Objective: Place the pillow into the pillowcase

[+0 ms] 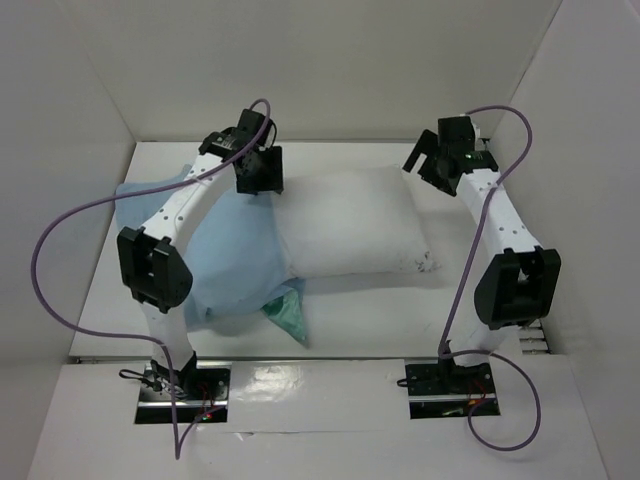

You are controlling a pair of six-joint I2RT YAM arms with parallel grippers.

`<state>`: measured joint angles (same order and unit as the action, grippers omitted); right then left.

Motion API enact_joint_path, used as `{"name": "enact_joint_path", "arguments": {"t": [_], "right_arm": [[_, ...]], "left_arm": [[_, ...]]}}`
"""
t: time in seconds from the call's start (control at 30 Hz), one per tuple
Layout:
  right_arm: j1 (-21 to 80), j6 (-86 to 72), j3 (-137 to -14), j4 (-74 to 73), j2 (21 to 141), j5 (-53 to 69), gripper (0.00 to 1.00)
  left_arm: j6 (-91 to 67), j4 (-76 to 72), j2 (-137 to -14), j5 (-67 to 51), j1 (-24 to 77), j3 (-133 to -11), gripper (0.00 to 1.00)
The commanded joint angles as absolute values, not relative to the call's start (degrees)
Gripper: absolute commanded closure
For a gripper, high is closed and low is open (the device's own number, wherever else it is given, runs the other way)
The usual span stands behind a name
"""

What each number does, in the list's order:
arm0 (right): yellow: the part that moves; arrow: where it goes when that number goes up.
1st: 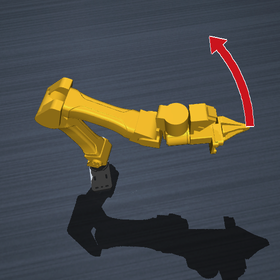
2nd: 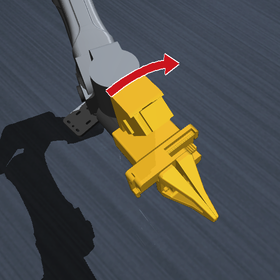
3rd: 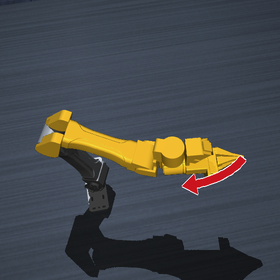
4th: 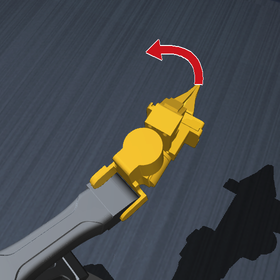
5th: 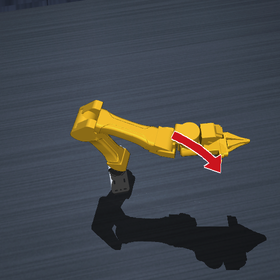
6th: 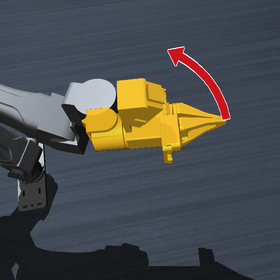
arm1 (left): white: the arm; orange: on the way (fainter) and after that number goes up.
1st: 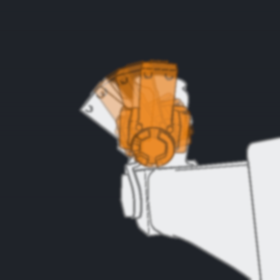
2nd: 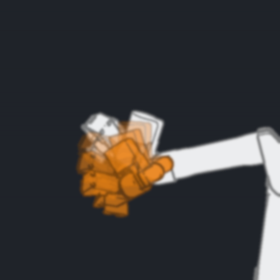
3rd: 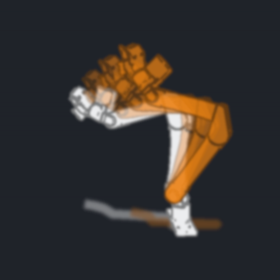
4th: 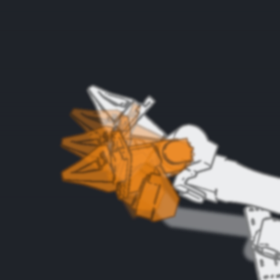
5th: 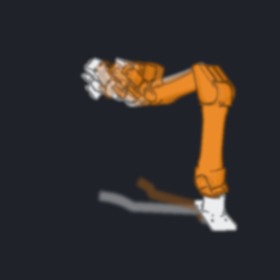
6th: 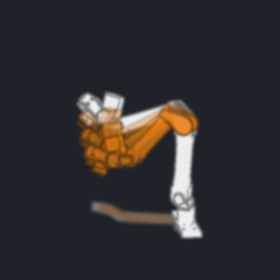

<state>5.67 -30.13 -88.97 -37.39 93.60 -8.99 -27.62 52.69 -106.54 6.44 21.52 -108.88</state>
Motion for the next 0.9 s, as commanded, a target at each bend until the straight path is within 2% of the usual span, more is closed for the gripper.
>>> {"name": "enact_joint_path", "arguments": {"t": [0.0, 0.03, 0.17, 0.2, 0.3, 0.33, 0.43, 0.47, 0.5, 0.53, 0.57, 0.7, 0.87], "right_arm": [[4.66, -27.77, -86.4, -38.32, 94.39, 1.46, 0.0], [4.05, -26.82, -85.7, -38.32, 95.53, 3.23, 0.0], [4.04, -25.66, -80.27, -34.38, 97.12, 11.49, 0.0], [4.04, -25.66, -79.11, -33.41, 97.64, 13.51, 0.0], [4.04, -24.44, -75.17, -30.24, 99.22, 23.27, 0.0], [4.04, -24.43, -74.02, -29.1, 99.23, 27.03, 0.0], [4.66, -24.43, -70.5, -25.76, 99.23, 30.05, 0.38], [4.66, -24.43, -69.88, -25.23, 97.92, 30.06, 0.54], [4.66, -24.96, -69.87, -25.22, 97.3, 30.06, 0.7], [4.66, -24.96, -69.18, -25.22, 97.29, 29.1, 0.94], [4.66, -24.96, -69.17, -25.22, 96.51, 28.4, 1.0], [5.27, -24.43, -68.12, -23.91, 94.4, 31.09, 1.0], [11.76, -30.48, -67.93, -17.15, 91.76, 33.22, 1.0]], "left_arm": [[-27.51, 58.0, -109.5, 13.52, 22.14, -113.64, 0.3], [-27.51, 58.62, -110.12, 14.67, 22.15, -113.64, 0.3], [-28.03, 59.41, -111.18, 19.51, 22.15, -113.12, 0.45], [-28.04, 59.41, -110.66, 20.03, 22.15, -113.12, 0.56], [-27.52, 59.41, -110.13, 19.52, 21.62, -113.81, 0.74], [-27.51, 59.41, -110.13, 18.9, 21.62, -113.82, 0.84], [-26.89, 59.41, -110.13, 18.11, 21.62, -115.49, 0.95], [-26.89, 59.94, -110.13, 17.5, 21.62, -116.1, 1.0], [-26.89, 59.94, -110.13, 17.49, 21.62, -116.1, 1.0], [-26.89, 59.94, -110.13, 17.49, 21.1, -116.63, 1.0], [-26.89, 59.94, -110.13, 17.49, 21.09, -116.63, 1.0], [-25.58, 59.42, -109.6, 10.66, 21.09, -118.12, 1.0], [-25.4, 53.8, -109.59, -5.51, 26.88, -122.42, 1.0]]}}
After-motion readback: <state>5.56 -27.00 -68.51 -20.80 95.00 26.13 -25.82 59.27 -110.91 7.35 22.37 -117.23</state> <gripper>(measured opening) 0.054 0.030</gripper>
